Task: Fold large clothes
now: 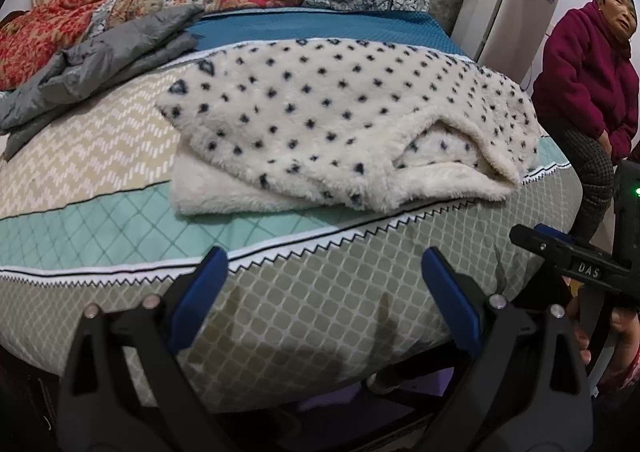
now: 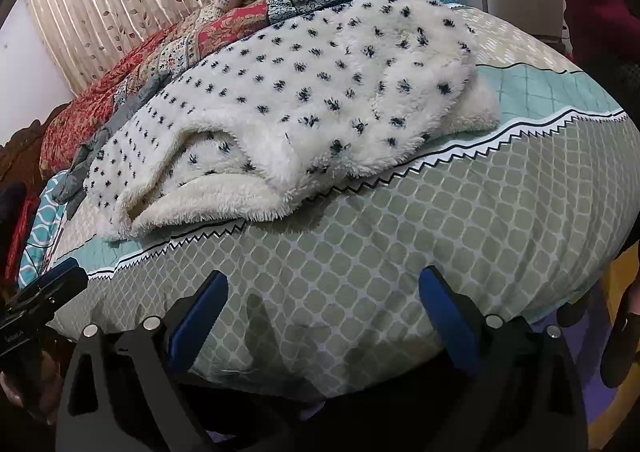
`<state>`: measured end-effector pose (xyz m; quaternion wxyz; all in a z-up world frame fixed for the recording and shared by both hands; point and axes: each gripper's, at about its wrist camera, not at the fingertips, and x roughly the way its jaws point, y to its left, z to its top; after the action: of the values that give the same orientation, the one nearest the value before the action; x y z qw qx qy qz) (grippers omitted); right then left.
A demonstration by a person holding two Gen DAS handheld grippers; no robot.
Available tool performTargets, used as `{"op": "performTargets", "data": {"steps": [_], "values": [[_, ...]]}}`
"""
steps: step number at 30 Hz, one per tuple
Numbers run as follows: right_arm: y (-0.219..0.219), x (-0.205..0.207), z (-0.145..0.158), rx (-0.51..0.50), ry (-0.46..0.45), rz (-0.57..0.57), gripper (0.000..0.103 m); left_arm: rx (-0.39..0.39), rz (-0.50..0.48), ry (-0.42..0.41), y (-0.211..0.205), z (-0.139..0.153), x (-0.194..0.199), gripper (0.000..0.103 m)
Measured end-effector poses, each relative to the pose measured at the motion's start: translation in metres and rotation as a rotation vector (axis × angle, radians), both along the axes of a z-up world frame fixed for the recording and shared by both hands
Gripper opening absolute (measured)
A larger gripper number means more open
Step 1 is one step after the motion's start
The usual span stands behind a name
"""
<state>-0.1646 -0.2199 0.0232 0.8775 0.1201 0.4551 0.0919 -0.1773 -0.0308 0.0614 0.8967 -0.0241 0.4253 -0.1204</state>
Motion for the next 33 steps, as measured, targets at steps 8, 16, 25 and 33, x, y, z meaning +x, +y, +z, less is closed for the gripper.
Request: {"op": "performTargets", "data": {"steps": [8,16,25,33], "values": [[-0.003,0.002,0.0,0.021,0.003,-0.007,0.096,0.0,0.022,0.029,0.003,-0.006,0.007,0.093],[-0.004,0.004,-0.001,0.03,0.005,-0.004,0.096,-0.002,0.026,0.03,0.005,-0.007,0.008,0.093],[-0.002,0.005,-0.001,0.016,0.002,-0.002,0.096,-0.008,0.013,0.031,0.006,-0.009,0.008,0.093],[0.0,0.003,0.023,0.014,-0.056,-0.004,0.096,0.017,0.065,0.024,0.021,0.009,0.03,0.093]]}}
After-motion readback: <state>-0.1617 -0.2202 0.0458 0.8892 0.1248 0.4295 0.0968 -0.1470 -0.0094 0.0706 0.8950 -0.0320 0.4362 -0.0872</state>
